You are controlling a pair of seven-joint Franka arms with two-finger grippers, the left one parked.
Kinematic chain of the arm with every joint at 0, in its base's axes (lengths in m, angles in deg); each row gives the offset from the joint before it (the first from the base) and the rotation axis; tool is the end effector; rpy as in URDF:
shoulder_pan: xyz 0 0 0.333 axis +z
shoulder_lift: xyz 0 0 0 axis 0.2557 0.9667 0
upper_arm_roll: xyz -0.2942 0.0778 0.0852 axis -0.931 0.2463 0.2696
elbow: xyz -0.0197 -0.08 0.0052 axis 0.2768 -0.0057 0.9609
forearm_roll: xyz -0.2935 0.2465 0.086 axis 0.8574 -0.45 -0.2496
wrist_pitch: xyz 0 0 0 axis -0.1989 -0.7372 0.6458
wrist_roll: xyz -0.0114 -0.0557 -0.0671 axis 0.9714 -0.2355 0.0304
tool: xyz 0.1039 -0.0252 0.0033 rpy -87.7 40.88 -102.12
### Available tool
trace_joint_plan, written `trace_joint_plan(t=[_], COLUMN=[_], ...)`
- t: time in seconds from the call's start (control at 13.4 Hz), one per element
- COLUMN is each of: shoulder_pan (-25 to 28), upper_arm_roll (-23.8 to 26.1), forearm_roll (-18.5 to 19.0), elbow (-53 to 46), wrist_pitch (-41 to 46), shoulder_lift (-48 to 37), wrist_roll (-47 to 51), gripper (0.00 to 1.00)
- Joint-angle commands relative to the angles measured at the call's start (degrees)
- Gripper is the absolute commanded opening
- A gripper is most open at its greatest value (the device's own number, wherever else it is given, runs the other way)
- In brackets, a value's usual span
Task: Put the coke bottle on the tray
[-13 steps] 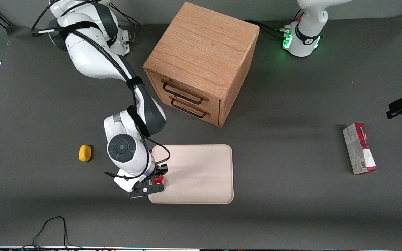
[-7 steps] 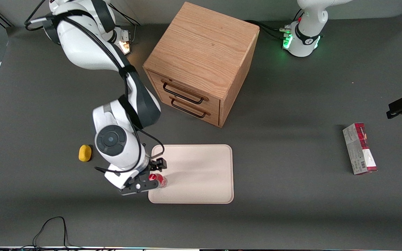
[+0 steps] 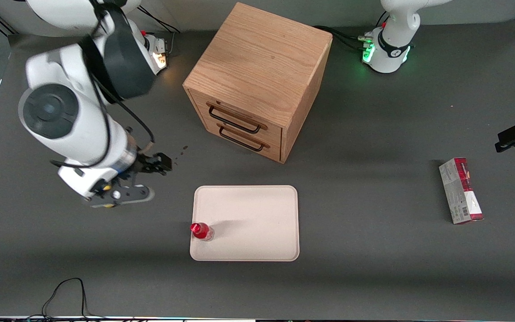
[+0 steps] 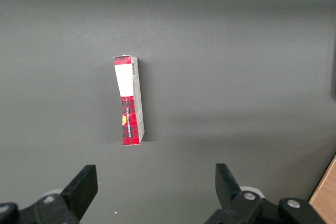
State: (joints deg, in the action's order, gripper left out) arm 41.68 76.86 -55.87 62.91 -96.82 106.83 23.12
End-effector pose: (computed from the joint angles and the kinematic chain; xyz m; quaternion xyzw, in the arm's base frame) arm 0.6381 0.2422 0.5704 0.9966 0.0387 -0.0481 0.0547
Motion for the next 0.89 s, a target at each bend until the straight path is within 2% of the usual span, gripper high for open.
trace_joint_plan(t=[0.0,0.07,0.37,0.45,0.6,0.82], shoulder_pan=[0.1,-0.1,-7.1,-8.9,-14.5,-18.0], upper_arm_roll=[-2.6,-3.5,-3.0,-2.8,0.8,1.9], forearm_roll=[0.7,0.3,0.2,0.2,0.2,0.3], elbow=[8.9,13.3,29.4,31.3,33.2,35.5], wrist_pitch=[1.2,0.0,-9.7,-11.1,-12.9,-12.4], shoulder_lift=[-7.5,-10.9,-23.2,-24.6,-26.4,-28.6], wrist_roll=[-1.4,-1.5,-1.9,-1.9,-2.0,-5.3], gripper=[1.00,1.00,1.00,1.00,1.00,1.00])
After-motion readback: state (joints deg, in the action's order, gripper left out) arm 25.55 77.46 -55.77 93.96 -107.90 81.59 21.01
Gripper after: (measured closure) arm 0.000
